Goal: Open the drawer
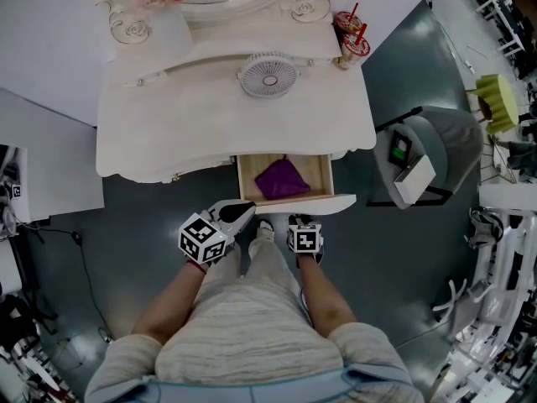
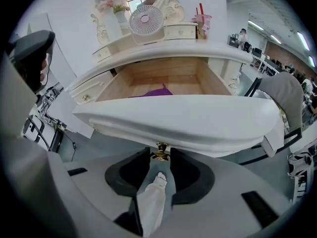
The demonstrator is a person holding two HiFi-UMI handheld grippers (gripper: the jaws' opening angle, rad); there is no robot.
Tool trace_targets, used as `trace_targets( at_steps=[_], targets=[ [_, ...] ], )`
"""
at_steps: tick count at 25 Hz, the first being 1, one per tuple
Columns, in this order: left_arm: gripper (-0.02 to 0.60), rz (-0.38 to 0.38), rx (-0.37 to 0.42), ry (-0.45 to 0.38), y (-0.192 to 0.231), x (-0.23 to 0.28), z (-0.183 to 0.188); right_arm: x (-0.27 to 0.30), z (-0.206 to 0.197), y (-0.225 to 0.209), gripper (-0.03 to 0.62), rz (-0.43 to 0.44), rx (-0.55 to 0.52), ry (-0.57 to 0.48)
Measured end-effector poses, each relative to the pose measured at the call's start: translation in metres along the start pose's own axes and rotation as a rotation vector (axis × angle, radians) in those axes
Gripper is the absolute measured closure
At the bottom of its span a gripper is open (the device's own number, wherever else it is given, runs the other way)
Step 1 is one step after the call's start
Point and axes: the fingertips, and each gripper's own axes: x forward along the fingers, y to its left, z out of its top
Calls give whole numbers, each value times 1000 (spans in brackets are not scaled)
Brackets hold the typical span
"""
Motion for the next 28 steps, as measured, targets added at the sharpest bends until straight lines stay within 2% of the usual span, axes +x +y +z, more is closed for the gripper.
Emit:
trace_targets(
  at_steps=[18,28],
  targets=[
    [568,13,-3,-8,1,-6,2,-11,-29,3,470,7,-17,28],
    [568,1,10,-1,1,-5,7,-12,-30,3,470,4,-31,36]
  ],
)
